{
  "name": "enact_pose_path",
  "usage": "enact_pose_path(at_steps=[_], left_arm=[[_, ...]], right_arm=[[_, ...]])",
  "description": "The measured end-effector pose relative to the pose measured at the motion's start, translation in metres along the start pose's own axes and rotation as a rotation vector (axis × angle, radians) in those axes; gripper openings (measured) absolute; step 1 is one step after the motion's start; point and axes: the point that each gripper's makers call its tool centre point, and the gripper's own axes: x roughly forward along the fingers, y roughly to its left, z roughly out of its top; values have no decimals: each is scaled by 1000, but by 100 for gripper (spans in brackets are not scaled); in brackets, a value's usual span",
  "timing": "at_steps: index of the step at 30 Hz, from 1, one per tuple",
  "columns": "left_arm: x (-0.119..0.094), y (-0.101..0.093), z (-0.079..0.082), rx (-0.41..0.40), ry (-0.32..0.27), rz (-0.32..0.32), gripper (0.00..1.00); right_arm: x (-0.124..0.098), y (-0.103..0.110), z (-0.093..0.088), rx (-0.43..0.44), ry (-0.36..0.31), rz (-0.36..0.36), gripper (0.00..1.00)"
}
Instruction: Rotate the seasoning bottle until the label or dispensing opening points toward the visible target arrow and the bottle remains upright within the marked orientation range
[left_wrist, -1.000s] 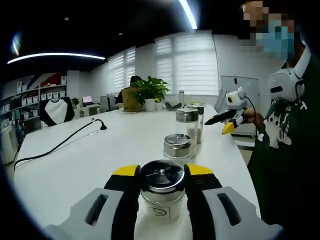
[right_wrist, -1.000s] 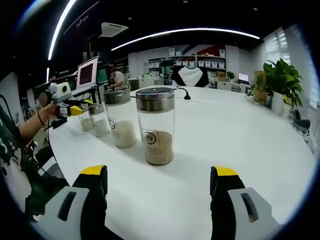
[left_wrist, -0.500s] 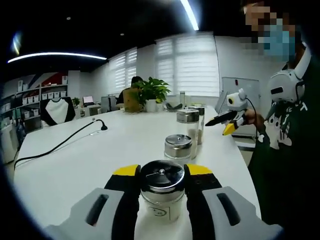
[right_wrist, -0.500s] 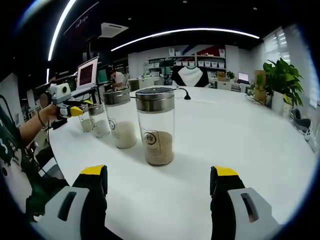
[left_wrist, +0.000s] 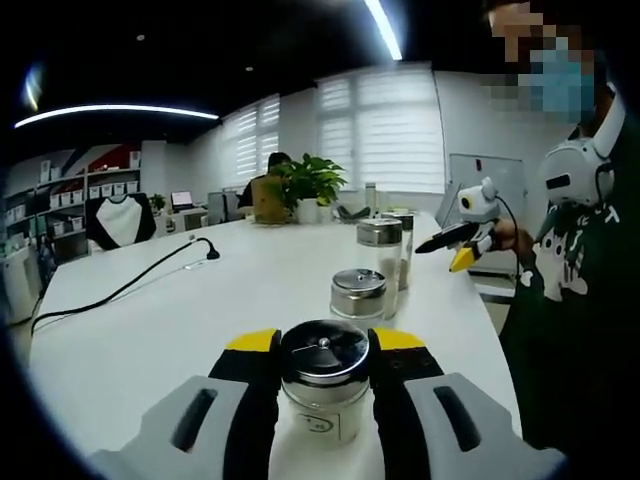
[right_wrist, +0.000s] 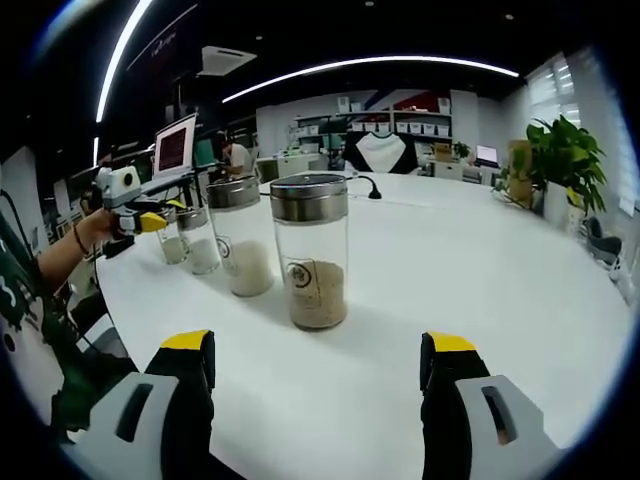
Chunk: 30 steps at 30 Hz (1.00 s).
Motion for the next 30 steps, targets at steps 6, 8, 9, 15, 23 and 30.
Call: enact_pose_path(at_steps=[6,8,9,15,23,30], left_arm=[[0,0,0,-9,-4,24,36],[1,0,1,-9,2,37,36],[1,0,1,-10,5,45,36],[0,2,0,-20,5,82,36],[0,3,0,-28,-1,146,36],[0,5,0,-37,-2,213,36]], right_arm=[[0,0,1,-1,-2,1,86],[-1,0,2,-1,-5,-1,86],[-1,-1,2,0,-6,-2,86],[-1,-1,2,-2,-6,-1,86],[-1,-2,1,0,-6,-4,86],[-1,-1,1,0,-8,3,87]])
